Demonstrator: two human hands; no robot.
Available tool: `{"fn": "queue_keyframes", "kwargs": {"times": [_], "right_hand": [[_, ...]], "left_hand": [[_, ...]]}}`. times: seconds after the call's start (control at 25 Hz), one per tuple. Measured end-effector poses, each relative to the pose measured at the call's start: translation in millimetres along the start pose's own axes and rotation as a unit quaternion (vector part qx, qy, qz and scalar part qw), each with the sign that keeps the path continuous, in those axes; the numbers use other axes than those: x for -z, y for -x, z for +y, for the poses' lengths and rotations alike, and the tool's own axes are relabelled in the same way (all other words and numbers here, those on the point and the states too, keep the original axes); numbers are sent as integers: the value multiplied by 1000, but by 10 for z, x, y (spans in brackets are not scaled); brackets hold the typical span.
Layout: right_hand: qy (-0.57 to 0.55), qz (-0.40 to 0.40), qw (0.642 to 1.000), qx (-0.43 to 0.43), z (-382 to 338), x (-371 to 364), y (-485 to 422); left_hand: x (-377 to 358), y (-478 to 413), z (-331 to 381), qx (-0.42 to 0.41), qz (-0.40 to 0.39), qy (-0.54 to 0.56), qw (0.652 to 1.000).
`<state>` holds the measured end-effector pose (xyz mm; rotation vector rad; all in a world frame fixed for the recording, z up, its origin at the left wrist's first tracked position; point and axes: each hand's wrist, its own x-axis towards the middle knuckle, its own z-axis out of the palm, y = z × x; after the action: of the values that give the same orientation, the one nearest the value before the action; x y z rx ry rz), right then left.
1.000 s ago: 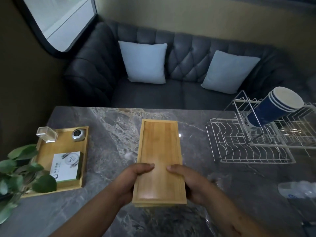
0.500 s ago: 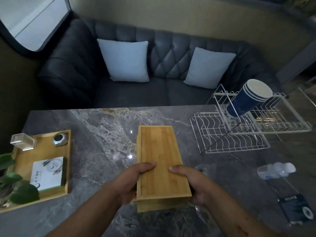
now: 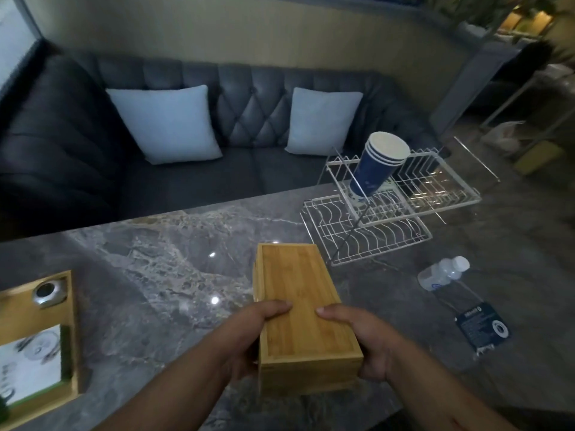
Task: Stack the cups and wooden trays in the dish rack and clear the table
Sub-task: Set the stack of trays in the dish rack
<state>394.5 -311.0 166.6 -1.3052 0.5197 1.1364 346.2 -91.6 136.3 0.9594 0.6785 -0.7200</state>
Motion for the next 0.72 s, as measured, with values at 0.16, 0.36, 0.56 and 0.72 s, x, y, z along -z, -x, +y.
{"fn": "queue_keyframes", "kwargs": {"times": [0.16, 0.36, 0.56, 0.72], "right_hand": [[-47, 14, 999, 6, 139, 262, 301], [-82, 60, 995, 23, 318, 591, 530], [-120, 58, 990, 40, 407, 925, 645], [-130, 63, 989, 42, 363, 1238, 698]], "left_hand": [[-343, -6, -18, 39, -21, -53, 998], [-735, -67, -50, 54, -28, -100, 993], [-1070, -214, -56, 62, -49, -135, 988], [-1369, -436, -56, 64, -66, -160, 983]]}}
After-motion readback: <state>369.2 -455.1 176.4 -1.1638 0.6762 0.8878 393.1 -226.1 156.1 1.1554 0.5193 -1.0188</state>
